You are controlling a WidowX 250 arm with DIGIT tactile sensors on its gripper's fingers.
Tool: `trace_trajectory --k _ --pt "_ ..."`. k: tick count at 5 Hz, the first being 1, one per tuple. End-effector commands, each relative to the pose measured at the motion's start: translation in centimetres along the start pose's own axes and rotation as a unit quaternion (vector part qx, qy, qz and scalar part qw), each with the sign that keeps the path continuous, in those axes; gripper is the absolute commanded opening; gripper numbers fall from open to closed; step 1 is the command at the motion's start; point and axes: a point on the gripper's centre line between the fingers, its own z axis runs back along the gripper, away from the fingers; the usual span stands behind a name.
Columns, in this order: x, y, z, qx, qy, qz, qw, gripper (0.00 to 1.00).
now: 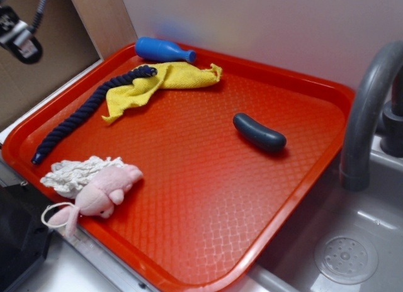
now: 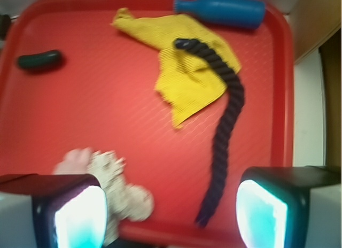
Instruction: Grab the blue rope.
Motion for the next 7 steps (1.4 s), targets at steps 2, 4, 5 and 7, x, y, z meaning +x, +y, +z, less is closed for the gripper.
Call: trace_trajectory --k 2,4,5,7 --pt "1.1 3.8 -5.3 0.081 0.033 0.026 0.996 1.0" --pt "0.9 3.6 -9.2 0.1 0.072 0.026 0.992 1.0" --pt "0.7 4.2 -11.3 0.087 0.092 0.028 0.992 1.0" --pt "0.0 4.4 -14.8 0.093 0.122 0.025 0.988 0.0"
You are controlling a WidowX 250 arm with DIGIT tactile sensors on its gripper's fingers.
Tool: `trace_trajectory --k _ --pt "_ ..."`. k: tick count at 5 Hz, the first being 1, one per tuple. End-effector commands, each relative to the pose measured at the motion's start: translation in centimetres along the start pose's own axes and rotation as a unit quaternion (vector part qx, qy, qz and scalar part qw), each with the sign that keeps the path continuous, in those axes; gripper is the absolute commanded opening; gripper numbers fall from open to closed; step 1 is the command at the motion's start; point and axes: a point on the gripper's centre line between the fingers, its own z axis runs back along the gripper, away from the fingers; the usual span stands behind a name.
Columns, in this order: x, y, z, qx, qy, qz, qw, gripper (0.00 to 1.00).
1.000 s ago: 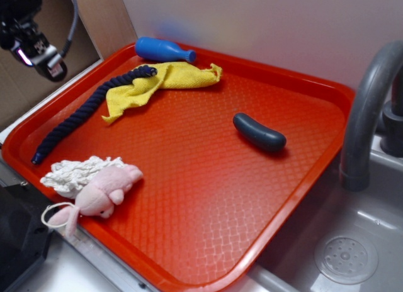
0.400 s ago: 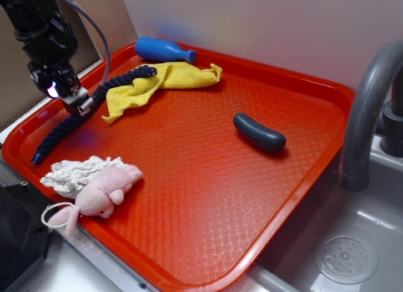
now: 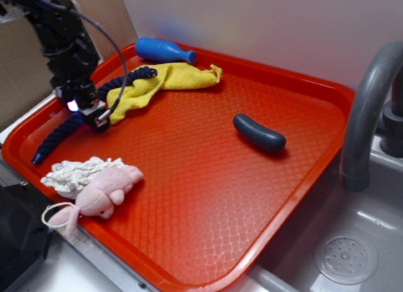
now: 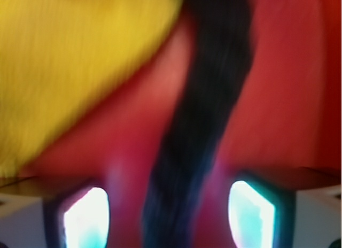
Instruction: Grab the blue rope.
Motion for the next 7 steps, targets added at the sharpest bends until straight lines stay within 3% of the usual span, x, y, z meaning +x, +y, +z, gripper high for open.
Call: trace_trajectory --k 1,3,4,5,6,7 --pt "-0.6 0.2 -1.1 0.002 0.008 0.013 1.0 0.0" --pt "-0.5 -0.1 1.2 -0.003 -0.007 0.006 1.0 0.0" --pt "-0.2 -0.5 5.7 -0.001 -0.012 0.026 1.0 0.0" --pt "-0.4 -2.0 10.8 -0.018 -0.02 0.049 0.998 0.0" --pt "-1.0 -4.7 14.9 -0.043 -0.042 0.041 0.997 0.0" --pt "-1.4 -7.6 18.1 -0.078 -0.045 0.025 0.996 0.0"
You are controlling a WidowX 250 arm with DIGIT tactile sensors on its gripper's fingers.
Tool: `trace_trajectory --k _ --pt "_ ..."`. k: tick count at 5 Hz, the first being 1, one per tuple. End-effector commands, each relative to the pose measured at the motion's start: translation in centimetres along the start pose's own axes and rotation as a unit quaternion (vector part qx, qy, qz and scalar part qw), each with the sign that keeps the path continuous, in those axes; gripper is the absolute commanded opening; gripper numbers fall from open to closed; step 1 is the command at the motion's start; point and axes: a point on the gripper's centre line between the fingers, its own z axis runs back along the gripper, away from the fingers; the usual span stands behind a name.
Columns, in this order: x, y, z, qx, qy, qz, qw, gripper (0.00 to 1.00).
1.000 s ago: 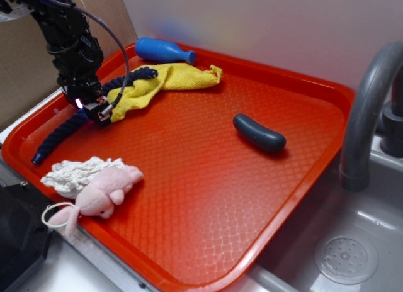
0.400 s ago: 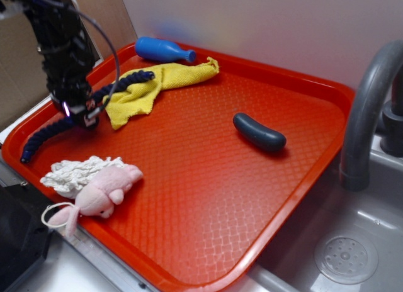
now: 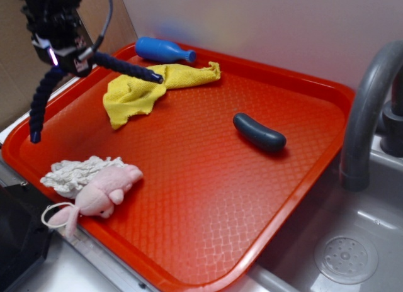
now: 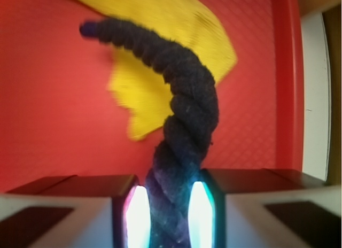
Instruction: Grab the blue rope.
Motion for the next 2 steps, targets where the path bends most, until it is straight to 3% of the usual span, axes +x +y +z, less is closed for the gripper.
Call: trace_trajectory --k 1,2 --pt "-1.9 -5.4 6.8 -0.045 -0.046 -0.025 0.998 0.0" --pt "-1.8 -6.9 7.9 -0.056 -0.063 -0.024 0.996 0.0"
